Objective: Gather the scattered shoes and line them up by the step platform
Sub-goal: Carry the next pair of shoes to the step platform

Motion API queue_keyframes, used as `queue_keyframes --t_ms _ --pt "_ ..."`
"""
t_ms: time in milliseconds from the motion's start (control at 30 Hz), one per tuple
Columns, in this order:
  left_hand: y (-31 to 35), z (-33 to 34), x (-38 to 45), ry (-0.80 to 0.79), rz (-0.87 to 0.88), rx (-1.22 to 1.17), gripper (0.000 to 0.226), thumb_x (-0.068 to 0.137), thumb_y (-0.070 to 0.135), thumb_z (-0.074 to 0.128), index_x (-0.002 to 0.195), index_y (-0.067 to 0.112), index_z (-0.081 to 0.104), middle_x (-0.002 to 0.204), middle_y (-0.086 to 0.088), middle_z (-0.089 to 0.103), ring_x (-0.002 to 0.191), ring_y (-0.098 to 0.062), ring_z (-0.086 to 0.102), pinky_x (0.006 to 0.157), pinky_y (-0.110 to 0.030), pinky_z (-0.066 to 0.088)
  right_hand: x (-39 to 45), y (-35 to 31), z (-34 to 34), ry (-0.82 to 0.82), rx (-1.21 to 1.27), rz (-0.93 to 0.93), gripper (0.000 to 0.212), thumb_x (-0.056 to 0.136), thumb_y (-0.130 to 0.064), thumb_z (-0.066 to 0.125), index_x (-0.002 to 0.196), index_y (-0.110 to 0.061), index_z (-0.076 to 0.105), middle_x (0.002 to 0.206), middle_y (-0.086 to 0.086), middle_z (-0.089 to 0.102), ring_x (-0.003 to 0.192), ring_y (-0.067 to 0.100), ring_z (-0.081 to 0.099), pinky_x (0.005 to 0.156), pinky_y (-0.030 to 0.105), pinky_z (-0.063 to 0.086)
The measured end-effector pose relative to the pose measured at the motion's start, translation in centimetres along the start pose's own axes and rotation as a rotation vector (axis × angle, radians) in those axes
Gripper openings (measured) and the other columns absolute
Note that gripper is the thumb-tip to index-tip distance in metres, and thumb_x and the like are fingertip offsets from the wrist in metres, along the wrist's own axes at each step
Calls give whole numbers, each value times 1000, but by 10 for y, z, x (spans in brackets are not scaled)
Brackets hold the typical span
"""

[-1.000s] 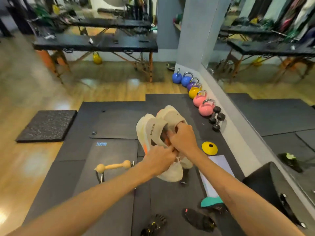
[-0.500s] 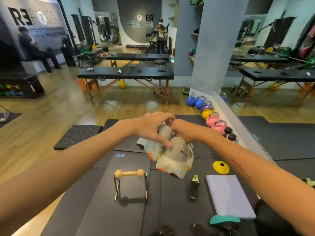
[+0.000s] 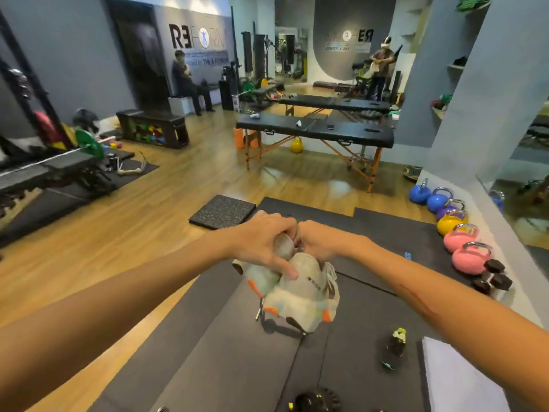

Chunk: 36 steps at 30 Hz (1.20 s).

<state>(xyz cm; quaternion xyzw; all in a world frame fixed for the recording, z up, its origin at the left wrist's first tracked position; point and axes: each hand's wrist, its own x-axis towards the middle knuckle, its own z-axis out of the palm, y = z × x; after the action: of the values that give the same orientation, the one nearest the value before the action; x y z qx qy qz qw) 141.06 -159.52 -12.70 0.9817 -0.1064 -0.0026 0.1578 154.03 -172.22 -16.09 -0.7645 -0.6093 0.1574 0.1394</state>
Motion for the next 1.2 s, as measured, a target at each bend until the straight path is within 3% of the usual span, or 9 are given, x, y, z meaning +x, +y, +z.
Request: queue_keyframes --t_ms 100,233,300,400,533,667,800,900,1200 --pt "-29 -9 -61 46 -11 -86 52 69 47 82 97 15 53 93 3 59 86 -19 51 79 -38 37 50 -49 19 -27 79 -81 9 80 -9 68 74 -11 61 73 7 64 65 16 51 61 38 45" --pt "-84 -21 -150 -40 -119 39 48 68 62 71 95 23 58 103 3 55 100 -16 48 91 -45 34 135 -128 51 -106 -47 -227 23 80 -13 71 95 5 65 85 21 66 76 34 59 66 39 43" --pt "-115 -29 -199 -21 -183 68 51 67 64 70 98 24 62 101 5 51 97 -10 42 86 -35 26 178 -173 66 -160 -41 -314 20 85 -14 68 96 3 66 86 19 66 77 32 59 67 37 44" --pt "-156 -41 -269 16 -296 146 49 74 58 71 108 24 62 90 8 40 90 -10 33 69 -32 13 235 -241 90 -208 -37 -395 21 88 -7 63 74 7 63 64 17 57 57 22 45 58 36 37" --pt "-206 -63 -343 -29 -507 173 39 77 57 69 90 24 53 97 -1 45 102 -21 41 92 -42 26 305 -311 117 -209 11 -405 41 87 -1 60 50 -9 41 49 1 33 50 12 23 58 46 34" --pt "-255 -98 -407 49 -524 181 39 75 46 75 101 19 63 97 5 42 95 -18 41 81 -35 31 373 -373 125 -201 186 -382 6 87 -4 62 85 0 67 76 23 60 65 16 44 57 30 35" --pt "-314 -128 -479 148 -675 259 45 75 47 73 110 22 62 97 1 42 92 -18 39 78 -35 30 444 -429 116 -123 575 -291 10 86 -15 69 96 -17 70 79 3 64 62 8 51 49 18 39" --pt "-358 -144 -524 139 -821 329 48 76 54 70 113 24 60 93 -1 42 90 -19 39 74 -33 25 490 -476 125 -252 483 -380 9 87 -15 64 95 -17 68 64 -9 59 52 5 48 42 16 36" --pt "-449 -160 -668 150 -1246 220 44 77 47 72 102 13 62 98 -9 52 94 -25 47 79 -39 40 607 -640 208 -573 264 -615 20 77 -9 72 97 -7 67 75 12 66 53 12 59 42 20 44"
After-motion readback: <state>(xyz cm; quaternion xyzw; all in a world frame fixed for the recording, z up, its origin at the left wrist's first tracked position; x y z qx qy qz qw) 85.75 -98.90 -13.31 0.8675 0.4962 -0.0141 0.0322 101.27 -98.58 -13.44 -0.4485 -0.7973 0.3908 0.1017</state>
